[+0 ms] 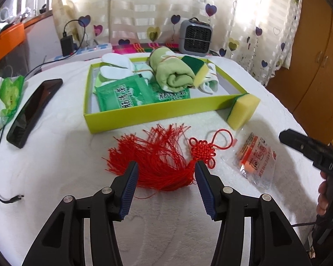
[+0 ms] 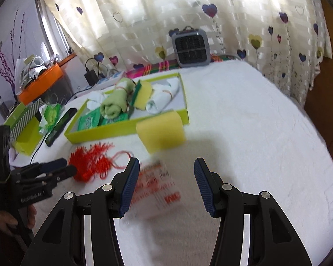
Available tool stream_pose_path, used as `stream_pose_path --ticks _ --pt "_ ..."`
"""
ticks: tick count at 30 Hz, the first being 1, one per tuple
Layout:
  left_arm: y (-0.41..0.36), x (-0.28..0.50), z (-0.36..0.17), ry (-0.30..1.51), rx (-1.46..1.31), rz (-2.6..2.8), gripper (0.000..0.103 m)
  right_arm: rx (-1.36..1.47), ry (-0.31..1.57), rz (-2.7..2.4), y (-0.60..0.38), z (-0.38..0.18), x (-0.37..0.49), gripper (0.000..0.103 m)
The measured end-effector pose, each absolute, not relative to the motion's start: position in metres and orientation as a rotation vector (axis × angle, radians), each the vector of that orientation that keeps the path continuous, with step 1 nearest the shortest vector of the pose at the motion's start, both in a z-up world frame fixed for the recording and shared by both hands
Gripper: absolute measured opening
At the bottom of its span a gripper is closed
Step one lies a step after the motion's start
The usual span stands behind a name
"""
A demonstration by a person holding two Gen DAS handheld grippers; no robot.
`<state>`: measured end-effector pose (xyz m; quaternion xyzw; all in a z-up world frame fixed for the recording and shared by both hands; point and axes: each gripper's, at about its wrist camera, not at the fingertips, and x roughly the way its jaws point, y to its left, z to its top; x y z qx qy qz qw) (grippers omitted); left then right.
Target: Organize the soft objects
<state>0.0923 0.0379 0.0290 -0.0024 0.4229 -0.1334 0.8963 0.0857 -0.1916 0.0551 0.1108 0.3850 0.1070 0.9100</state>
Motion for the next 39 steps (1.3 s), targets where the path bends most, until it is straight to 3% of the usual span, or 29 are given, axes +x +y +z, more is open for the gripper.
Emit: stream_pose_path --ticks 2,5,39 --pt "0.035 0.093 0.027 0.881 0.001 -0.283 0.052 0.234 0.811 0.23 -0.19 0.049 0.083 0.055" --pt "0.03 0.092 0.026 0.886 0.016 -0.298 0.052 0.235 0.819 0.26 -0.189 0.043 0.083 0.07" --pt "0.064 0.08 0.025 0.888 -0.035 -0.264 0.053 0.228 0.882 0.303 -0.183 0.023 0.083 0.07"
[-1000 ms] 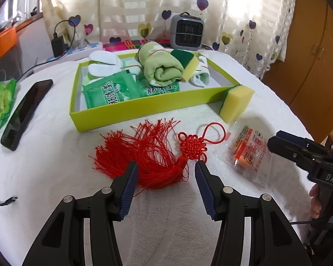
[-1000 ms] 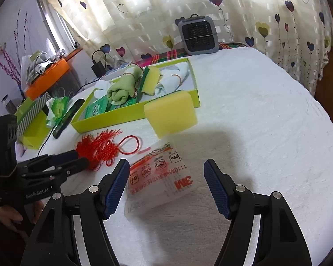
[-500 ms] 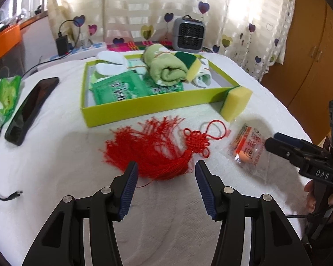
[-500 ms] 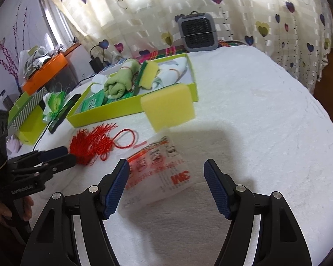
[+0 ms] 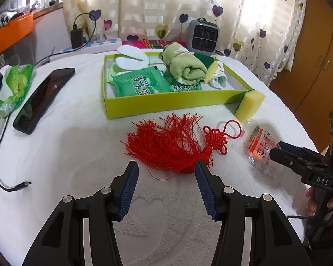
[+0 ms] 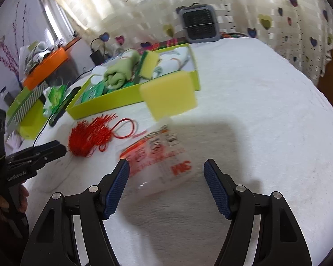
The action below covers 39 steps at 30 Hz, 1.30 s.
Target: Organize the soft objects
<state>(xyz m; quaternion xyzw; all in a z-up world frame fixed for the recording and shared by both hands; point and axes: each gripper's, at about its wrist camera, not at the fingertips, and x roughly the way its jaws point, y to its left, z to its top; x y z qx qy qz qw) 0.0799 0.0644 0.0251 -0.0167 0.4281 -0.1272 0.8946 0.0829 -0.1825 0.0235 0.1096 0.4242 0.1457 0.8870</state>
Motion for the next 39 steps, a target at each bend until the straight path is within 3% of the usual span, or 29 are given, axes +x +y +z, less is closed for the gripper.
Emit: stream_pose_path --ticks 12,14,18,21,27,39 --pt "0.058 0.079 0.025 0.886 -0.033 -0.284 0.053 0.135 0.893 0.378 -0.159 0.023 0.08 0.069" --pt "0.059 0.079 0.024 0.887 -0.038 -0.282 0.053 0.139 0.893 0.368 -0.161 0.023 0.081 0.055" --pt "0.06 0.079 0.023 0.89 -0.04 -0.282 0.053 0.156 0.894 0.355 -0.165 0.023 0.082 0.041" --pt "0.061 0.079 0.023 0.888 -0.041 -0.286 0.053 0.171 0.896 0.349 -0.168 0.022 0.082 0.012" --pt "0.061 0.079 0.022 0.889 -0.043 -0.286 0.053 0.205 0.852 0.365 -0.176 0.029 0.076 0.005" --pt "0.063 0.08 0.02 0.891 -0.049 -0.29 0.053 0.241 0.745 0.239 -0.209 0.053 0.065 0.004"
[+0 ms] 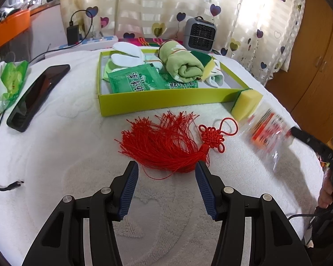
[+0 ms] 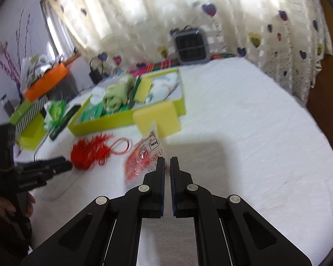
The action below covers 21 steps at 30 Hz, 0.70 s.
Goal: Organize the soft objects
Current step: 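Lift the right tool away from the clear bag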
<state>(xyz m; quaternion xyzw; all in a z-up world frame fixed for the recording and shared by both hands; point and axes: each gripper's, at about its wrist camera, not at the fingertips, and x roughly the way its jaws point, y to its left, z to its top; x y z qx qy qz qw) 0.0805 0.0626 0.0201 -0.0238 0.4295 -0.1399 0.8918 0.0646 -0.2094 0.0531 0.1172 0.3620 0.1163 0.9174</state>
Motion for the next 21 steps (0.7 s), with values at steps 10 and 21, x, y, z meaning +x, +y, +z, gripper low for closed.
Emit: stream_pose_path --ticks 10,21 --pt "0.061 0.081 0.019 0.891 -0.053 -0.293 0.053 0.167 0.654 0.336 -0.184 0.083 0.055 0.004" --pt "0.064 0.081 0.019 0.894 -0.059 -0.289 0.053 0.108 0.739 0.605 -0.122 0.061 0.056 0.004"
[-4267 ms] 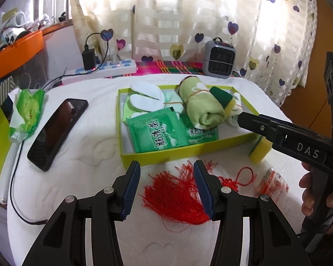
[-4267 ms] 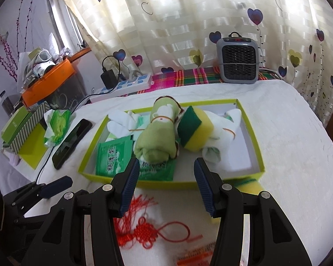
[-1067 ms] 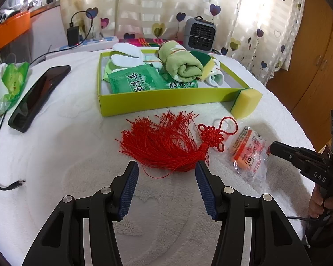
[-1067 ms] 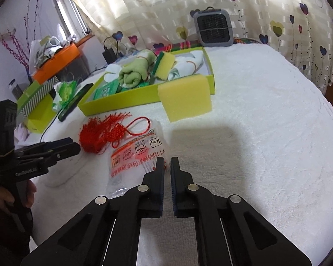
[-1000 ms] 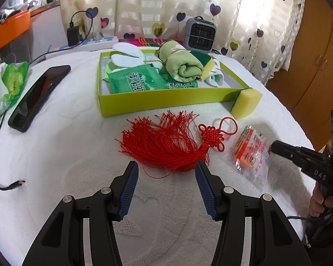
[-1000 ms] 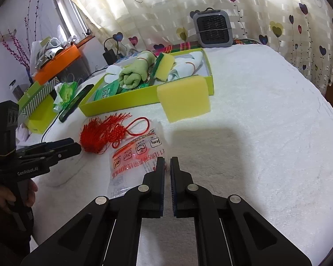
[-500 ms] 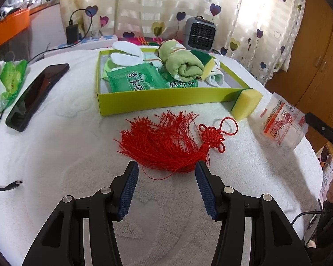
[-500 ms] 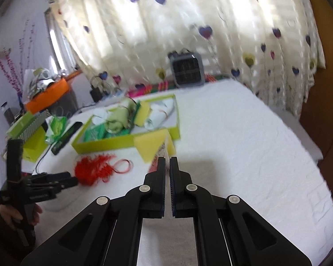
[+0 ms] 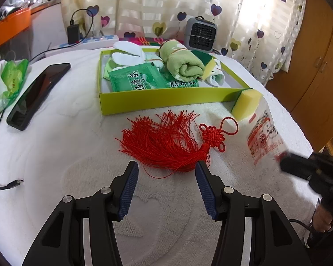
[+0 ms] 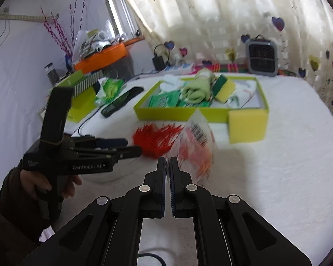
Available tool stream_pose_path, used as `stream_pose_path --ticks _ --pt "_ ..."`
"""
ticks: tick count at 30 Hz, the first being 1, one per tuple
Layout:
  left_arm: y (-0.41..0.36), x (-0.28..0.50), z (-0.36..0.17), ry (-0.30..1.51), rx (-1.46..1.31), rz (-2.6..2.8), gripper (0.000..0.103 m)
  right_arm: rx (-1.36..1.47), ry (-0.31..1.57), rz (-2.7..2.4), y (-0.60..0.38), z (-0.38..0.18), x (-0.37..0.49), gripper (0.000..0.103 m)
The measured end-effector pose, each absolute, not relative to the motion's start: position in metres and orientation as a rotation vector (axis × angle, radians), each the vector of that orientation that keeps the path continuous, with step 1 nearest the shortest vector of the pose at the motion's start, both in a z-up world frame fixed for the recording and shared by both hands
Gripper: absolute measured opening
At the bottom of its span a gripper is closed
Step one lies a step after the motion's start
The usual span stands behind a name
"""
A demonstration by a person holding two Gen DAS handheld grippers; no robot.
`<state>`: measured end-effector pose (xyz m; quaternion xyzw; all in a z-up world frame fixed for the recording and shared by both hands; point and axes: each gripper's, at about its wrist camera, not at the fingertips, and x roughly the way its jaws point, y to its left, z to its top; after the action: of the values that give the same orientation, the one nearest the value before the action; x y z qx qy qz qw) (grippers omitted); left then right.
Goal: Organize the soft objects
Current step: 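Lift the right tool away from the clear bag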
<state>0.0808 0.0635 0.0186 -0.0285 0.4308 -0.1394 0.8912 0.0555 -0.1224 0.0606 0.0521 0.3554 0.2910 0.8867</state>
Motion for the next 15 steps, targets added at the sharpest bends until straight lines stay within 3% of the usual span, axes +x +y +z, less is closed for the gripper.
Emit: stream_pose_path --ticks 15 --pt "0.065 0.083 0.018 0.894 -0.068 -0.297 0.053 0.133 0.788 0.485 -0.144 0.05 0.063 0.004"
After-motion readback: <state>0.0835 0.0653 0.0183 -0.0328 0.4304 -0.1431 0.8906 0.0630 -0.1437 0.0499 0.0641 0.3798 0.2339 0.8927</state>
